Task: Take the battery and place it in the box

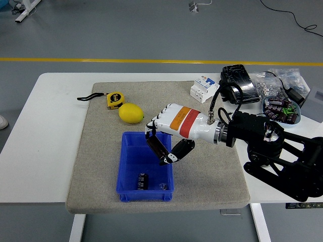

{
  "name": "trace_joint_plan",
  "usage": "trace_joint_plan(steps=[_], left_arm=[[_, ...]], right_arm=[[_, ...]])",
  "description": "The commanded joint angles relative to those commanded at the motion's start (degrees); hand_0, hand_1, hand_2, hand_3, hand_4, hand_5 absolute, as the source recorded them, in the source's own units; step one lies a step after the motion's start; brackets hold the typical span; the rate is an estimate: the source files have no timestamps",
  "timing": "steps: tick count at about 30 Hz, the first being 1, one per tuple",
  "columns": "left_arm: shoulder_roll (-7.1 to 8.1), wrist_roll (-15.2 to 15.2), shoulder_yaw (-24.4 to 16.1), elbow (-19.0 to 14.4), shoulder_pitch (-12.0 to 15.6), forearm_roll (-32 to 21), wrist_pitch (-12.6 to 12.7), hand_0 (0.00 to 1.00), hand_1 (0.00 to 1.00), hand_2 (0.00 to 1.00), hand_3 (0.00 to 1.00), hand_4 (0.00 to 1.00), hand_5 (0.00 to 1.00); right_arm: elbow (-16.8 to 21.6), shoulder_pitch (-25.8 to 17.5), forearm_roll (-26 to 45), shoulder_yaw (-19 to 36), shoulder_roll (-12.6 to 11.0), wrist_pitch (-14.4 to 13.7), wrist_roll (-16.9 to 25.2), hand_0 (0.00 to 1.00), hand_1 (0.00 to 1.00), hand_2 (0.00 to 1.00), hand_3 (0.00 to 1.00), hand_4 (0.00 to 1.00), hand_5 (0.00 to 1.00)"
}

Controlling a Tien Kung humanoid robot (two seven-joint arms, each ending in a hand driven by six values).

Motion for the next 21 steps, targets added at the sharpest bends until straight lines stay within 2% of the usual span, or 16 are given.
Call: trace_joint_plan(steps=[2,3,8,9,21], left_arm=[[-0.02,0.0,0.0,0.0,-0.1,0.0,0.1,0.569,0.535,0.595,0.573,0.632,0.574],[-0.02,0.0,0.0,0.0,-0.1,0.0,0.1,0.569,0.534,0.597,0.572,0.632,0.574],[0.0,0.0,0.1,0.0,-0.1,-0.1,0.2,0.569,0.534,0.597,0.572,0.632,0.574],[0.0,0.0,0.1,0.0,-0.1,-0.1,0.2,0.569,0.536,0.596,0.573,0.631,0.573],[0.13,-0.1,1.1,-0.1,-0.1,-1.2,0.4,0.569,0.535,0.595,0.572,0.632,0.572]], right_arm=[[-0.4,0.5,-0.1,-0.4,0.6,1.0,-0.5,0.454,0.431,0.495,0.48,0.878,0.302],[-0.5,0.6,-0.1,-0.6,0.8,1.5,-0.8,0.518,0.5,0.592,0.701,0.943,0.35],[-1.3,1.3,-0.3,-1.2,1.9,2.7,-1.6,0.518,0.5,0.592,0.701,0.943,0.35],[-1.4,1.4,-0.3,-1.3,2.1,2.6,-1.6,0.53,0.562,0.716,0.912,0.97,0.354],[-1.5,1.3,-0.3,-0.9,2.4,1.5,-1.4,0.533,0.578,0.737,0.953,0.966,0.358]])
